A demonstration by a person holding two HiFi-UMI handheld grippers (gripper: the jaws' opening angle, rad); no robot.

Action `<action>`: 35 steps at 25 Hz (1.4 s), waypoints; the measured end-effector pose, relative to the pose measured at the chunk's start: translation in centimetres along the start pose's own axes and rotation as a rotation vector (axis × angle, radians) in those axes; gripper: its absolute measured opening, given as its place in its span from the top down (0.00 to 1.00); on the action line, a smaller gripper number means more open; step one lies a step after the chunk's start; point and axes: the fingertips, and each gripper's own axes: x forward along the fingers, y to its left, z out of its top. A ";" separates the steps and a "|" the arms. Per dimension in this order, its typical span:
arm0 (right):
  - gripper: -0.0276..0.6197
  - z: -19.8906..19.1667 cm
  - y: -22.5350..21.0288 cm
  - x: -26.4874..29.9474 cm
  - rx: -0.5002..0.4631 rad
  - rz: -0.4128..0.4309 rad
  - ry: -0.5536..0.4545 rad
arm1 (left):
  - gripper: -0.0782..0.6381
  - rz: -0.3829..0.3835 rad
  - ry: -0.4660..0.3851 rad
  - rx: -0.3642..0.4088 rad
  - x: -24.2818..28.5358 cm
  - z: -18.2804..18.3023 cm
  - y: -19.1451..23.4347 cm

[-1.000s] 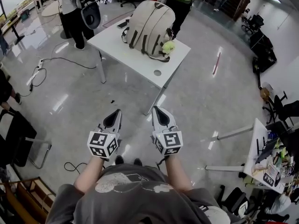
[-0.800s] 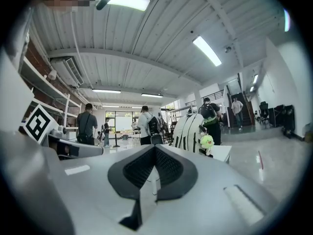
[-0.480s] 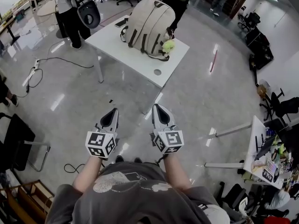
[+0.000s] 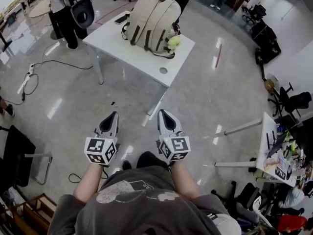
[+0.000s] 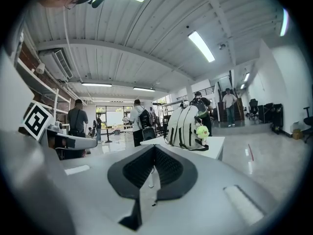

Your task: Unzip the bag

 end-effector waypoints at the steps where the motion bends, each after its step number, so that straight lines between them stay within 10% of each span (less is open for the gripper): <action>1: 0.96 -0.2 0.0 0.3 0.002 -0.002 0.006 | 0.88 0.001 0.004 -0.002 0.2 -0.1 0.3; 35: 0.96 2.4 -21.7 23.5 0.064 0.088 0.014 | 0.88 0.115 0.026 0.011 28.8 3.3 4.0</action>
